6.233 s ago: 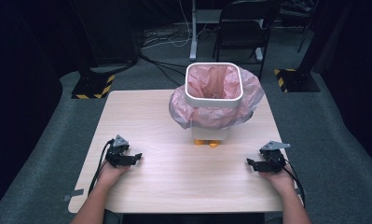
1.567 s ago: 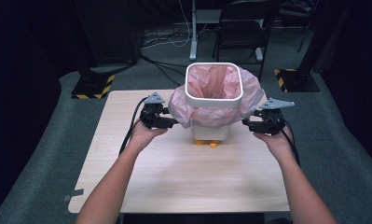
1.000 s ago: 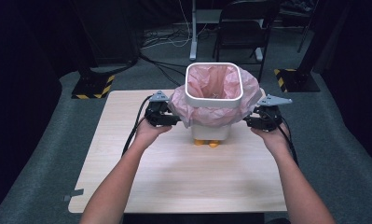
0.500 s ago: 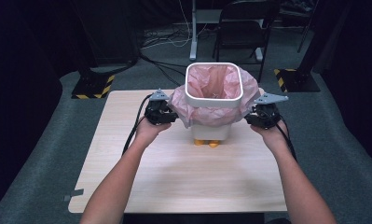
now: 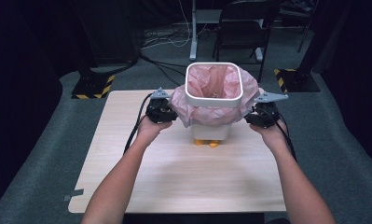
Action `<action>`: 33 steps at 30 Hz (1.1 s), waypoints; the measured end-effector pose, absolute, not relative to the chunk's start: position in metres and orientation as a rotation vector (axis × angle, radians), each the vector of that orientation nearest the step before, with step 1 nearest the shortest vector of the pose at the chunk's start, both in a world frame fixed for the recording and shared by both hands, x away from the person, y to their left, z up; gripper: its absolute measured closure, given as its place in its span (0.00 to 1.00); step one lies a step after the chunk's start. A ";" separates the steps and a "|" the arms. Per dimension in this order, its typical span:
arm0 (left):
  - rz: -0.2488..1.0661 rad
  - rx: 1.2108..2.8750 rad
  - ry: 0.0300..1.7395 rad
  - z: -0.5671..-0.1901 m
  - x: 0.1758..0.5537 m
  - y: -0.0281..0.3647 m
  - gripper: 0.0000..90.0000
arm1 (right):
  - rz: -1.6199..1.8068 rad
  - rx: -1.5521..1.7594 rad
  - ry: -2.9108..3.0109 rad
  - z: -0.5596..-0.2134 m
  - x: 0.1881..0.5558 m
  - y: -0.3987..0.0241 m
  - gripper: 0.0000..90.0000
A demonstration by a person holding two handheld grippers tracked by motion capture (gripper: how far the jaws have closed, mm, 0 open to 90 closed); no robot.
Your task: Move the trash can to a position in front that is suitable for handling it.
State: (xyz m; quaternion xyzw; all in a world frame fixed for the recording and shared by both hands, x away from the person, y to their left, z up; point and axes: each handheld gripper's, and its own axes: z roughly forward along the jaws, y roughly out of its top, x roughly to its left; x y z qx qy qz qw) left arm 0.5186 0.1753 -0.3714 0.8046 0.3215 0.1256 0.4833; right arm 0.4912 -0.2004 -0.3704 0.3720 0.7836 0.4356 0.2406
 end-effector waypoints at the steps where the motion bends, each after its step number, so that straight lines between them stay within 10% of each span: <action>1: 0.305 1.964 0.782 -0.371 0.519 0.176 0.71 | 1.191 1.015 2.146 -0.370 0.491 -0.200 0.70; 33: 0.305 1.960 0.767 -0.363 0.500 0.196 0.75 | 1.206 0.948 2.140 -0.366 0.466 -0.187 0.74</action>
